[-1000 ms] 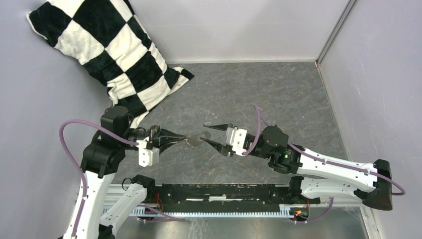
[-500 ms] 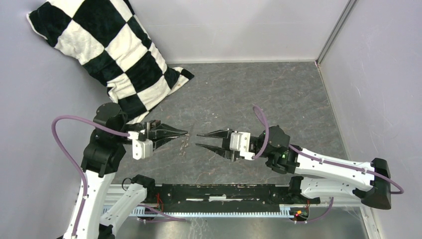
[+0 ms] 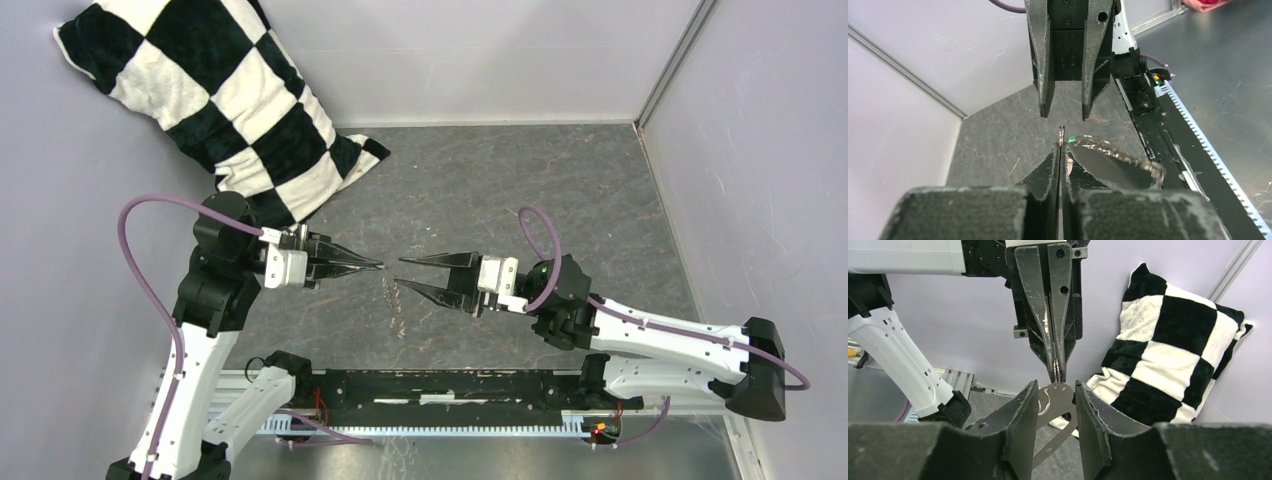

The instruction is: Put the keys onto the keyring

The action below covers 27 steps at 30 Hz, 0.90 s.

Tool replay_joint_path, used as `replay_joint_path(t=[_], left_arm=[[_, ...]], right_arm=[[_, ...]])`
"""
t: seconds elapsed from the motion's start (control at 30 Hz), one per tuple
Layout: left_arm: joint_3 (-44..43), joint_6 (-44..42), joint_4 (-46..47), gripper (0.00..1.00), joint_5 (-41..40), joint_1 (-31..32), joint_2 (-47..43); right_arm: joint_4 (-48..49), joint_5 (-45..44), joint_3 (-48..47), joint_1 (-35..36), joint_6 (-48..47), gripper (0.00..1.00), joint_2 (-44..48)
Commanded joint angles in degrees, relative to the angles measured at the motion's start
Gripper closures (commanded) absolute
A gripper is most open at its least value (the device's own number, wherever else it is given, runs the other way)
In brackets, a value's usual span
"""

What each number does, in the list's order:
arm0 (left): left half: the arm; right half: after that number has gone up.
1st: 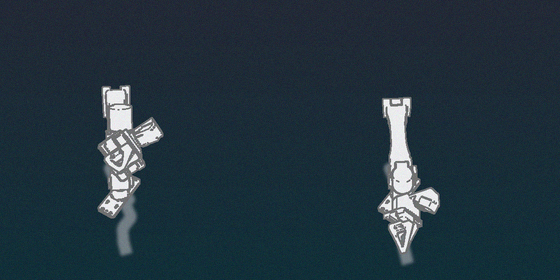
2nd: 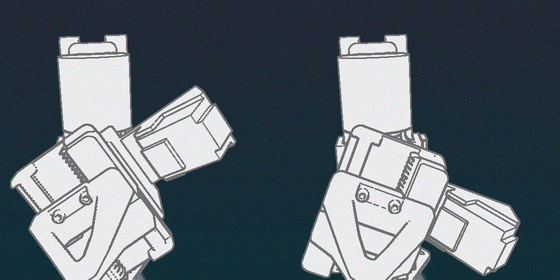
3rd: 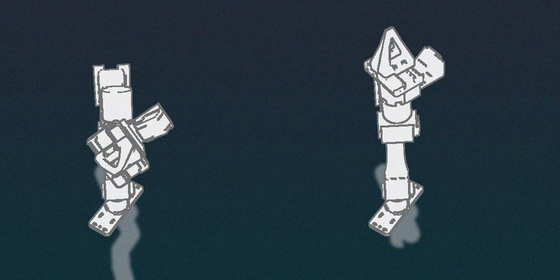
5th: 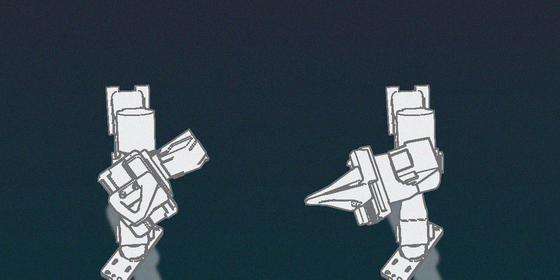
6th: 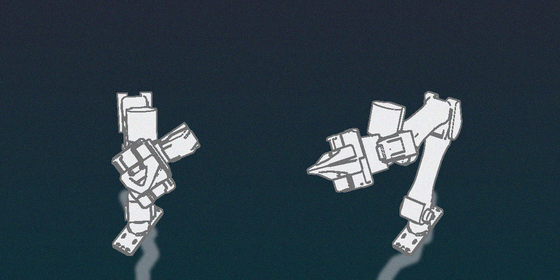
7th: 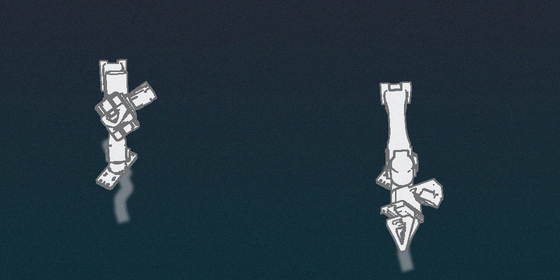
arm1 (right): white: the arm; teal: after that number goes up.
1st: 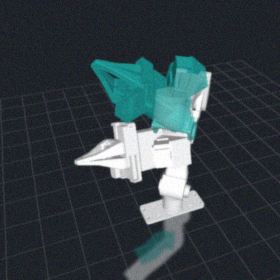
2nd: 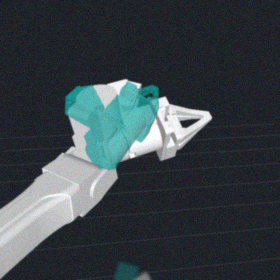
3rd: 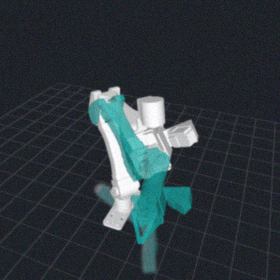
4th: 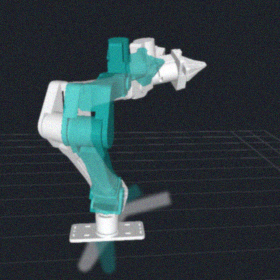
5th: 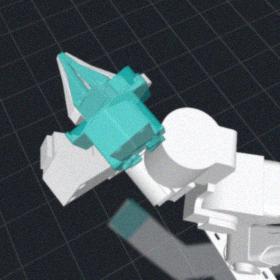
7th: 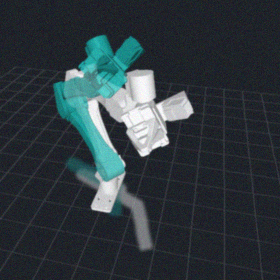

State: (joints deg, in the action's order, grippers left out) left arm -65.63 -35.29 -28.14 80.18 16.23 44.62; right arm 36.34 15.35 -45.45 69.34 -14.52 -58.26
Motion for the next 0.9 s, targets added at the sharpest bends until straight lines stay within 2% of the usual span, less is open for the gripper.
replay_joint_path(t=[0.0, 0.27, 0.43, 0.67, 0.7, 0.77, 0.87], left_arm=[[-2.09, 3.99, 2.39, 0.98, 2.81, 0.12, 0.39], [-1.98, 4.44, 2.34, 0.98, 2.81, 0.11, 0.12], [-1.67, 4.22, 2.33, 0.98, 2.78, 0.1, -0.02], [-1.28, 4.01, 2.38, 0.98, 2.9, 0.12, -0.29], [-1.14, 3.88, 2.39, 0.98, 2.84, 0.1, -0.36], [-0.8, 3.5, 2.44, 0.98, 2.79, 0.12, -0.46], [0.31, 2.68, 2.46, 0.98, 2.58, 0.12, -0.94]], right_arm=[[5.69, 0.04, -0.59, -0.58, 2.95, 0.61, -1.41], [4.46, 2.55, -2.77, -1.07, 4.27, 0.65, -4.18], [4.84, 2.44, -3.76, -1.55, 5.1, 0.71, -5.26], [6.29, 2.75, -3.31, -2.43, 6.39, 0.7, -5.19], [6.35, 3.03, -3.48, -2.33, 6.51, 0.73, -5.37], [5.75, 3.26, -4.09, -2.55, 6.74, 0.86, -5.7], [5.25, 3.54, -4.51, -2.79, 6.88, 0.93, -5.88]])
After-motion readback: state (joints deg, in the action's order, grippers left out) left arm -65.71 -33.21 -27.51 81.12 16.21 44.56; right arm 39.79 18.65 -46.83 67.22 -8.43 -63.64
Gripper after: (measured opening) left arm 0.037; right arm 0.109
